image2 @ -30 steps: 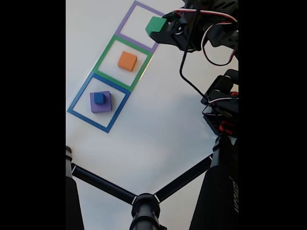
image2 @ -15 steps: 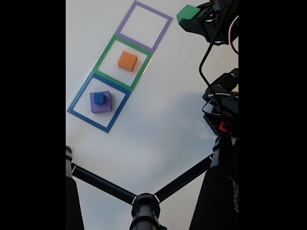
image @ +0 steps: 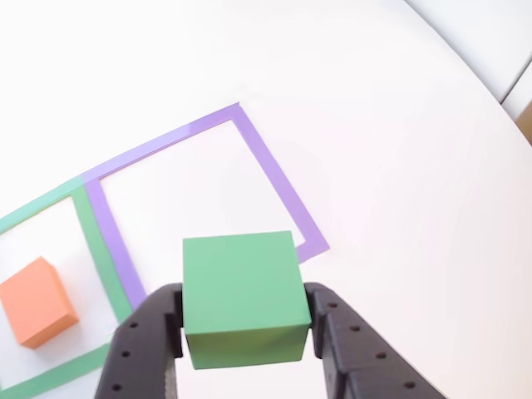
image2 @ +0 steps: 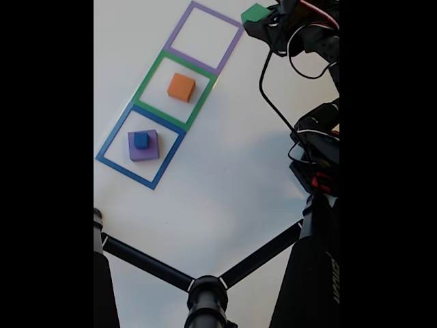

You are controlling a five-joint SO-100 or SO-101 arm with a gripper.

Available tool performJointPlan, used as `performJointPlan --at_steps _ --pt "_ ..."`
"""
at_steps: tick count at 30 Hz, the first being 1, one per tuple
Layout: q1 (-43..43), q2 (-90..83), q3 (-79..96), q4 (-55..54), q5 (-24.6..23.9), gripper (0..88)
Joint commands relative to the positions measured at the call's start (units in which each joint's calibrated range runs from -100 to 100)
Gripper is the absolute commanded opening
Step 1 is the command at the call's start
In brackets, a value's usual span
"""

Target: Tower of hanoi

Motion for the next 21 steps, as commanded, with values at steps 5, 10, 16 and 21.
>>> performJointPlan --at_steps 5,10,16,21 --pt "-0.40 11.38 19.43 -40.69 0.54 5.6" --pt "-1.93 24.87 24.43 -61.99 0.54 5.6" --pt "-4.81 42.95 25.43 -84.82 0.54 5.6" --pt "-6.63 55.79 24.62 -98.67 0.54 5.6"
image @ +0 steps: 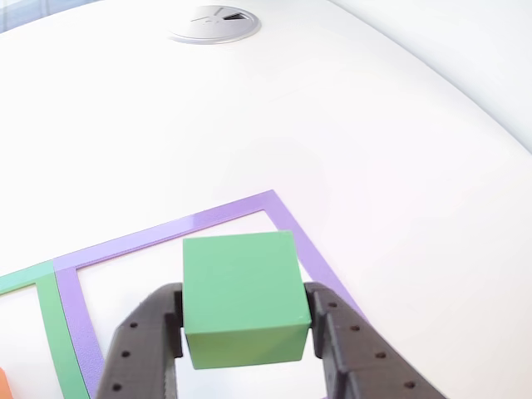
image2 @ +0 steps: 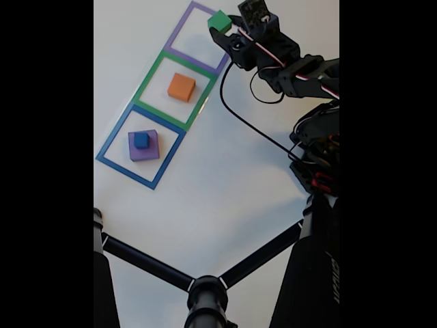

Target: Tower of hanoi

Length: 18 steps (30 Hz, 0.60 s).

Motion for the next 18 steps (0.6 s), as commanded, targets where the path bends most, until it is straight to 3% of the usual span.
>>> performJointPlan --at_steps 1,9,18 --pt "-1.88 9.17 -1.24 -12.74 0.54 5.6" --pt "-3.51 22.89 -3.79 -24.48 0.54 5.6" --pt "-3.61 31.37 -9.24 -26.67 0.54 5.8"
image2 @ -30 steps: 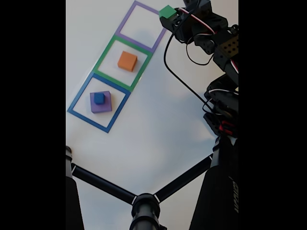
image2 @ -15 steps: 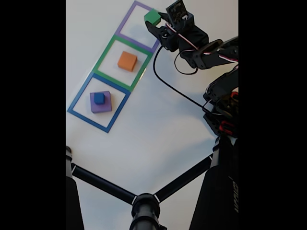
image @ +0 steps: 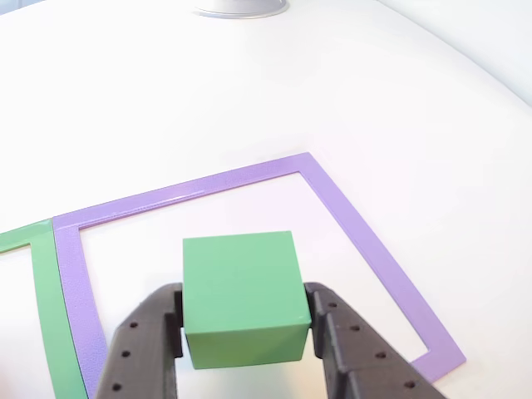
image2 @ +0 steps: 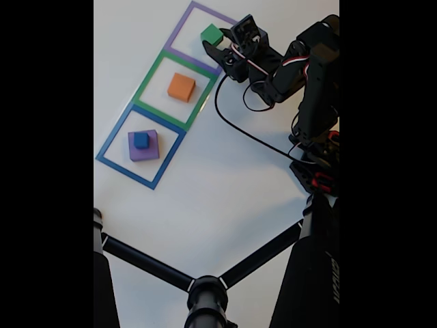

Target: Tower of hanoi

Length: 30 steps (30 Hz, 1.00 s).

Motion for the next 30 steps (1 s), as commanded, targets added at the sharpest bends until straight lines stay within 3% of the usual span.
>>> performJointPlan --at_steps 1,15,22,30 --pt "-0.68 2.37 -3.77 -2.33 0.54 5.8" --pt "-0.01 6.09 -5.77 -2.41 0.54 8.3" --pt "0.37 6.25 -5.50 -2.25 0.54 23.5" --pt "-0.59 -7.40 -1.95 8.04 0.54 24.6"
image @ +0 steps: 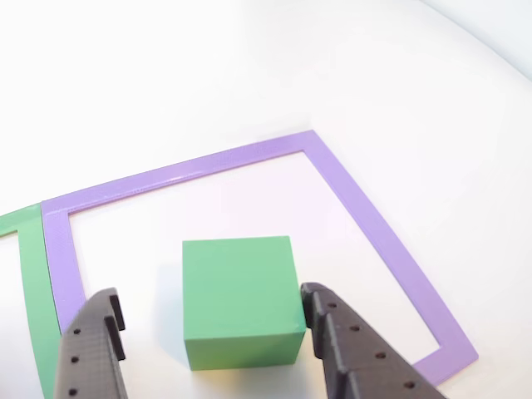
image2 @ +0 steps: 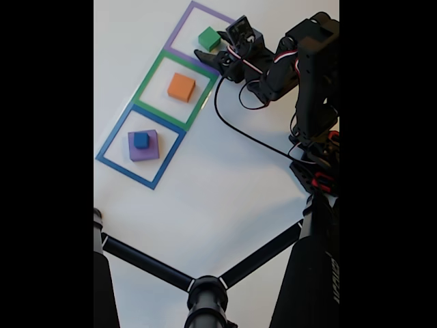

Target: Tower of hanoi

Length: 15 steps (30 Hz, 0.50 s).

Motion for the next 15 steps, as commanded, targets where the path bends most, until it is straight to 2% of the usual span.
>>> performJointPlan --at_steps 1,4,6,10,15 --pt "-1.07 -15.80 3.21 9.50 0.54 24.5" --pt "-2.22 -29.77 4.67 23.59 0.54 23.0" --pt "-3.18 -40.35 3.67 36.95 0.54 20.0" --pt "-6.05 -58.28 0.58 61.49 0.54 7.4" --pt "-11.42 -72.24 -2.70 80.84 0.54 0.1"
